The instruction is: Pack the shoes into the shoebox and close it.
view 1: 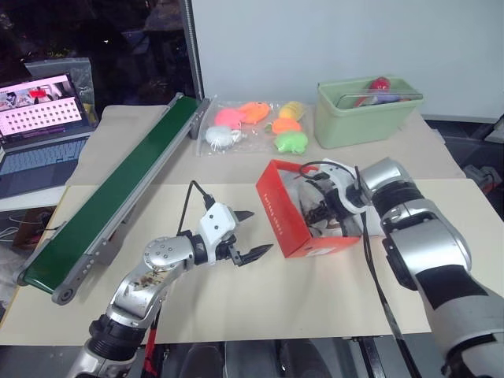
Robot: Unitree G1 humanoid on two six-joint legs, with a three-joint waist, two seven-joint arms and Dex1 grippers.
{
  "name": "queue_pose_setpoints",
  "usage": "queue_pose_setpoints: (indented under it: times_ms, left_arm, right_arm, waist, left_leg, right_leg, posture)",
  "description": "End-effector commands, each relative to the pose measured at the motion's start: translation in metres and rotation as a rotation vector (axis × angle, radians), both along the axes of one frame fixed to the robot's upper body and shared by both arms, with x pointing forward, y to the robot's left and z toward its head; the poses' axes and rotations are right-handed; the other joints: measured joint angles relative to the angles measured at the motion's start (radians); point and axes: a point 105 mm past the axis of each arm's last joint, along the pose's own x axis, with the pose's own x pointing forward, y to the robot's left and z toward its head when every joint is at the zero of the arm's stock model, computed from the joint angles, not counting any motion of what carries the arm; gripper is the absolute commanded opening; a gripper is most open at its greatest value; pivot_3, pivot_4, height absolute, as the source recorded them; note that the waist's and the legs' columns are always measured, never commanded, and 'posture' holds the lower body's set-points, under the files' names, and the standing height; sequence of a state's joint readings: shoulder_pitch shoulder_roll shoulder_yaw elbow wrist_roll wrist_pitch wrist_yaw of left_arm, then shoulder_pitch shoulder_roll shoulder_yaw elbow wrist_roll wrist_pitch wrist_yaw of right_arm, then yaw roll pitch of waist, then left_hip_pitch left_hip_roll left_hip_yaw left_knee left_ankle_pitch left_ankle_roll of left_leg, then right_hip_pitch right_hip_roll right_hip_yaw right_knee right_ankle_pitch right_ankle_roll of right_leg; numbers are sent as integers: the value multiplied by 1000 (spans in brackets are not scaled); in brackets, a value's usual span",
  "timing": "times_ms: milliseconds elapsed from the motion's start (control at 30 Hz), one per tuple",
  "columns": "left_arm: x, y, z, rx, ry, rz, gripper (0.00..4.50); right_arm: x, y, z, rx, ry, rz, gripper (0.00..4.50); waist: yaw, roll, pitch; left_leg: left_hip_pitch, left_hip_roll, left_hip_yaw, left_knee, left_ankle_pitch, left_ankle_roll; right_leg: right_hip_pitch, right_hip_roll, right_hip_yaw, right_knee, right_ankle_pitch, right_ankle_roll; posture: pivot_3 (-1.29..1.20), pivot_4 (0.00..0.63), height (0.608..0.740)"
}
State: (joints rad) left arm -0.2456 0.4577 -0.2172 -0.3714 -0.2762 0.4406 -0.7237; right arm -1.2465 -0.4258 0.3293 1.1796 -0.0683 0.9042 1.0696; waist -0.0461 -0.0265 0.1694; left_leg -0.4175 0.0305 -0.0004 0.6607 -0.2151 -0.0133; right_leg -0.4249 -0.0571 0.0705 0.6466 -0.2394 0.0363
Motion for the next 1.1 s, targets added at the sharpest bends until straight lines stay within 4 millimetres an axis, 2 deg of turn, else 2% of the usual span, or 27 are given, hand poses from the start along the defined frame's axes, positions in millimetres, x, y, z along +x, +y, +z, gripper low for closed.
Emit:
queue_pose_setpoints:
  times_ms: [33,100,433,633,733,800,867,933,1000,1100]
  left_arm:
    - [-1,-4,11,-5,-50,-15,4500]
    - [-1,-4,11,-1,-53,-17,4500]
    - [2,-4,15,1,-66,-23,4500]
    - [21,12,19,-10,-95,92,4500]
    - [45,43,30,-60,-136,313,4500]
    - [58,68,36,-81,-170,468,4500]
    - [69,103,41,-106,-185,643,4500]
    - [73,132,43,-105,-192,767,4500]
    - [72,167,44,-116,-195,894,4500]
    - [67,194,49,-132,-196,970,4500]
  right_arm:
    - [10,10,20,28,-80,32,3869]
    - [13,17,30,33,-105,58,4475]
    - [21,39,86,48,-261,137,4475]
    - [18,39,112,42,-414,166,4475]
    - [-4,56,139,162,-594,276,4475]
    - [-32,71,152,266,-686,391,4475]
    - [-67,84,162,423,-790,488,4475]
    - [-93,88,158,527,-835,515,4475]
    - [-99,86,129,510,-830,438,4475]
    - [-101,83,100,462,-850,376,4475]
  waist:
    - [0,0,0]
    - [0,0,0]
    - [1,0,0]
    - [5,0,0]
    - [8,0,0]
    - [6,0,0]
    - [2,0,0]
    - [1,0,0]
    - [6,-3,-2]
    - [7,-5,-3]
  left_leg:
    - [0,0,0,0,0,0]
    - [1,0,0,0,0,0]
    - [1,0,0,0,0,0]
    - [0,0,0,0,0,0]
    - [0,0,-1,0,0,0]
    - [-1,0,-2,0,0,0]
    - [-3,1,-2,0,0,0]
    - [-4,1,-4,0,0,0]
    - [-3,1,-6,0,0,0]
    - [-1,0,-5,2,0,0]
  right_leg:
    - [0,0,0,0,0,0]
    - [1,0,0,0,0,0]
    - [0,0,0,0,0,0]
    - [0,0,0,1,0,0]
    - [0,0,-1,0,0,0]
    - [-1,0,-1,0,0,0]
    - [-2,0,-1,1,0,0]
    - [-2,0,-2,1,0,0]
    - [-1,0,-4,1,0,0]
    - [1,-1,-4,1,0,1]
  posture:
    - [0,150,729]
    - [0,150,729]
    - [0,150,729]
    - [0,150,729]
    - [0,150,729]
    - [0,150,729]
    - [0,150,729]
    - [0,150,729]
    - [0,150,729]
    - [0,150,729]
